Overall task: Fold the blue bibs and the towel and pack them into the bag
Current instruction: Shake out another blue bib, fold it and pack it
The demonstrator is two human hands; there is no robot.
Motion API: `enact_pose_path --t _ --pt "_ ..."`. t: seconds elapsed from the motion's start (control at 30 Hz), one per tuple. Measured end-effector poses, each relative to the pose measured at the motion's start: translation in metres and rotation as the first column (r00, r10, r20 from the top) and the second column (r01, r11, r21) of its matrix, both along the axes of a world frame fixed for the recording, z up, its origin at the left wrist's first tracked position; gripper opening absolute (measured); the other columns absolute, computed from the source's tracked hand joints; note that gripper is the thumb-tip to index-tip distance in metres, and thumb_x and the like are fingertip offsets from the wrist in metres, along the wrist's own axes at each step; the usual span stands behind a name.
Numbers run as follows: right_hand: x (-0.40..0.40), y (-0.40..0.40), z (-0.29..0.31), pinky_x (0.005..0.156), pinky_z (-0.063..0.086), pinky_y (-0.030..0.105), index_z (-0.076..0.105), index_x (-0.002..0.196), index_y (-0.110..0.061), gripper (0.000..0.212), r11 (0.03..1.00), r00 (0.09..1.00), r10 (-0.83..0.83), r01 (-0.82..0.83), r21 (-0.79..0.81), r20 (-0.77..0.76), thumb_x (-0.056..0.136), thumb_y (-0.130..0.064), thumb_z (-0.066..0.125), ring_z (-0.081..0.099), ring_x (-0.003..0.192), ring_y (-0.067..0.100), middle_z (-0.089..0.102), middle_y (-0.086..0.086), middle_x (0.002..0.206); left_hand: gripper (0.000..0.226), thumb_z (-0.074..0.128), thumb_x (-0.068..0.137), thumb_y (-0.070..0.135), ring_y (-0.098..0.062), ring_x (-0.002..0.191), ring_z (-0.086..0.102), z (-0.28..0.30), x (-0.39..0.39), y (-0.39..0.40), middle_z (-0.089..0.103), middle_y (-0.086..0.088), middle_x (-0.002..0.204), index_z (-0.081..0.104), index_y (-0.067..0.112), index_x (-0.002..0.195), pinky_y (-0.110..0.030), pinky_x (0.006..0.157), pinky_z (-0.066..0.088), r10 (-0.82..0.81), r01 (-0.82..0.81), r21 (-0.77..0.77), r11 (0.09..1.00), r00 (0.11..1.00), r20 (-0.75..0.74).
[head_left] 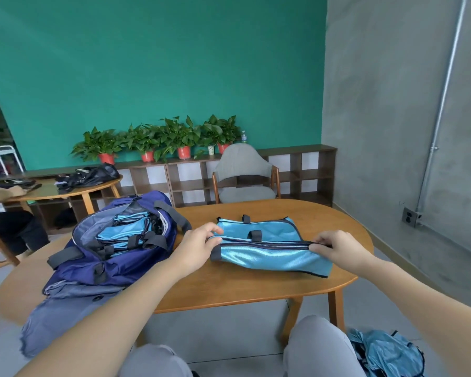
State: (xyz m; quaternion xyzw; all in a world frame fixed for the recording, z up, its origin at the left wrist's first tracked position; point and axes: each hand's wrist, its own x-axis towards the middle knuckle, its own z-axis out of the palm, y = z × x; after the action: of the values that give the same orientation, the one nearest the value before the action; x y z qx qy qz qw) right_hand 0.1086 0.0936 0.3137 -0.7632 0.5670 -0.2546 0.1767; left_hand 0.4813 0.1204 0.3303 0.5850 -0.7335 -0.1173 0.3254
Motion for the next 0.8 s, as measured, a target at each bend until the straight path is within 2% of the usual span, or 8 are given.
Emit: enact_pose_path --t 0.1,0.2,0.3,0.43,0.53,0.63,0.73,0.8 --pt "0.0 0.003 0.018 0.064 0.049 0.012 0.069 0.094 -0.031 0.013 1.0 0.994 -0.022 0.023 -0.011 0.103 0.094 -0.044 0.065 0.066 0.087 0.003 0.071 -0.015 0.091 0.014 0.06 0.102 0.029 -0.005 0.091 0.066 0.014 0.001 0.001 0.071 0.009 0.095 0.065 0.03 0.115 -0.024 0.08 0.052 -0.015 0.014 -0.035 0.999 1.0 -0.019" --pt "0.003 -0.009 0.029 0.066 0.057 0.02 0.072 0.092 -0.027 0.017 0.999 0.986 -0.039 0.04 -0.001 0.163 0.093 -0.044 0.067 0.069 0.083 0.007 0.073 -0.011 0.089 0.013 0.062 0.101 0.027 -0.002 0.088 0.067 0.018 0.003 -0.007 0.073 0.01 0.088 0.067 0.028 0.113 -0.023 0.082 0.054 -0.02 0.018 -0.048 0.999 0.998 -0.058" --pt "0.01 -0.034 0.032 0.066 0.058 0.024 0.072 0.089 -0.025 0.017 0.999 0.982 -0.047 0.045 0.016 0.185 0.093 -0.042 0.069 0.07 0.082 0.009 0.073 -0.008 0.087 0.014 0.063 0.1 0.027 -0.003 0.091 0.068 0.018 0.008 -0.03 0.073 0.012 0.09 0.067 0.027 0.114 -0.023 0.083 0.053 -0.008 0.004 -0.04 0.999 0.996 -0.085" --pt "0.021 -0.084 0.027 0.06 0.053 0.02 0.073 0.085 -0.022 0.018 0.997 0.974 -0.061 0.049 0.056 0.22 0.092 -0.039 0.071 0.07 0.078 0.009 0.074 -0.006 0.085 0.014 0.062 0.101 0.027 -0.003 0.094 0.066 0.01 0.013 -0.078 0.072 0.014 0.096 0.067 0.027 0.113 -0.018 0.082 0.051 0.025 -0.027 -0.014 1.0 0.994 -0.11" --pt "0.028 -0.13 0.012 0.065 0.055 0.023 0.074 0.086 -0.023 0.018 0.994 0.978 -0.058 0.038 0.099 0.202 0.091 -0.04 0.072 0.07 0.081 0.009 0.074 -0.007 0.085 0.01 0.062 0.1 0.026 -0.002 0.094 0.066 -0.006 0.017 -0.124 0.072 0.015 0.097 0.066 0.029 0.11 -0.013 0.078 0.047 0.049 -0.045 0.036 0.998 0.989 -0.138" --pt "0.03 -0.169 -0.012 0.07 0.055 0.029 0.073 0.088 -0.024 0.019 0.989 0.98 -0.076 0.051 0.139 0.183 0.091 -0.042 0.072 0.068 0.085 0.012 0.074 -0.005 0.087 0.009 0.066 0.098 0.028 -0.002 0.095 0.066 -0.03 0.022 -0.164 0.072 0.015 0.097 0.066 0.031 0.107 -0.02 0.084 0.051 0.068 -0.057 0.077 0.995 0.987 -0.145" --pt "0.031 -0.193 -0.044 0.057 0.048 0.037 0.073 0.093 -0.025 0.025 0.979 0.98 -0.118 0.088 0.186 0.158 0.09 -0.05 0.07 0.064 0.066 0.021 0.073 0.007 0.078 0.009 0.068 0.097 0.027 -0.003 0.096 0.067 -0.062 0.026 -0.187 0.072 0.014 0.097 0.067 0.031 0.105 -0.022 0.087 0.053 0.098 -0.078 0.133 0.988 0.984 -0.15" --pt "0.03 -0.198 -0.061 0.047 0.037 0.027 0.071 0.1 -0.028 0.03 0.976 0.972 -0.159 0.129 0.178 0.17 0.09 -0.056 0.065 0.052 0.052 0.016 0.068 0.007 0.068 0.007 0.069 0.096 0.026 -0.001 0.094 0.067 -0.084 0.028 -0.191 0.073 0.015 0.096 0.07 0.031 0.101 -0.022 0.087 0.052 0.138 -0.117 0.134 0.984 0.978 -0.157"
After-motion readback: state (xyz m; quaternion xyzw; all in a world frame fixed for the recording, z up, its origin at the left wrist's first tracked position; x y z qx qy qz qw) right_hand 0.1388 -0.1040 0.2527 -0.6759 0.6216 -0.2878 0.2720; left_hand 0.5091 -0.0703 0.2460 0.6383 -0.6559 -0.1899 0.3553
